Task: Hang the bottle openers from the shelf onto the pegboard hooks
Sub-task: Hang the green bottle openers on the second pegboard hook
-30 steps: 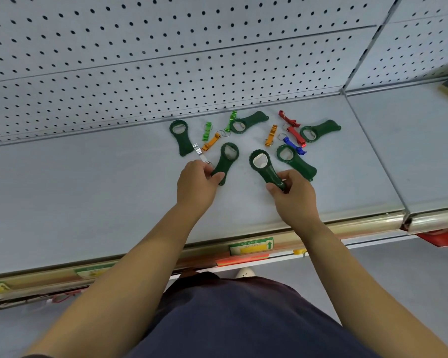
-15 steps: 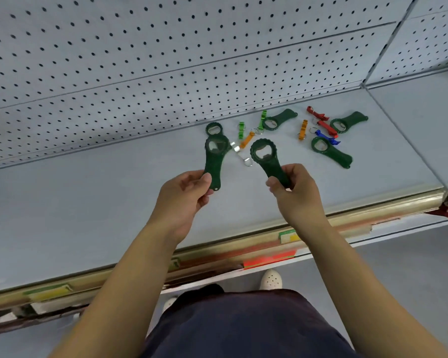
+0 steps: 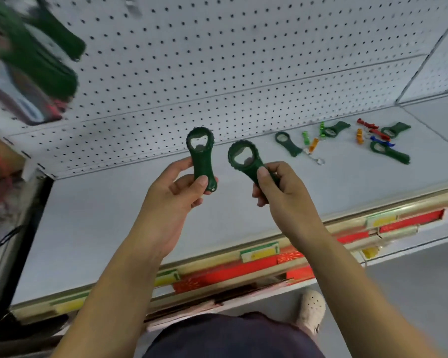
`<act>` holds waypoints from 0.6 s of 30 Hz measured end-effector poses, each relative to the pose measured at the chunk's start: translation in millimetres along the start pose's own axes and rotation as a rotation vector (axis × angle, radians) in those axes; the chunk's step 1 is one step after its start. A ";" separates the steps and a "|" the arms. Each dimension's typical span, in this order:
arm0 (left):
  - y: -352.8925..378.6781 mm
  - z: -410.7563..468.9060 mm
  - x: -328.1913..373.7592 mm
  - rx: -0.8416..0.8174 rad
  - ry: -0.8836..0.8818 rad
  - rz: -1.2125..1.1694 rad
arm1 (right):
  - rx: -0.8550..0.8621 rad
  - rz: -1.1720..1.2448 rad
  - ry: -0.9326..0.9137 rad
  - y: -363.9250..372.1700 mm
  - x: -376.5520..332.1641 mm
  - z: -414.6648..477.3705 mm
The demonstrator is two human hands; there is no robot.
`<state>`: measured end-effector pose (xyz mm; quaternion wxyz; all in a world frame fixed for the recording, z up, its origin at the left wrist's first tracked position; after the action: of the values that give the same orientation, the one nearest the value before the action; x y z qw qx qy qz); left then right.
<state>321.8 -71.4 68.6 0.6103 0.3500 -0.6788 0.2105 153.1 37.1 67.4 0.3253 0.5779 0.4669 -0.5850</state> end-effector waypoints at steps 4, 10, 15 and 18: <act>-45.2 -30.2 8.1 0.015 -0.035 -0.071 | -0.032 0.017 -0.065 53.8 -32.4 -14.6; -89.9 -56.3 29.4 0.057 0.029 -0.145 | -0.106 -0.009 -0.158 98.7 -71.7 -26.8; -113.5 -71.3 35.9 0.221 0.080 -0.168 | -0.179 -0.092 -0.233 120.9 -109.3 -23.3; -126.0 -80.2 47.9 0.292 0.126 -0.162 | -0.188 -0.118 -0.311 131.2 -135.8 -16.3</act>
<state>468.2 -108.7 110.8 0.6093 0.4747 -0.5710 0.2782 296.2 -15.7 179.9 0.4115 0.4191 0.4966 -0.6391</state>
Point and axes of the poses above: each hand's wrist, its own z-axis towards the middle knuckle, its own y-axis out of the palm, x = y × z, the point moved 6 cm from there along z, towards the middle knuckle, and after that the axes turned 13 degrees about -x, right-handed, at the moved point
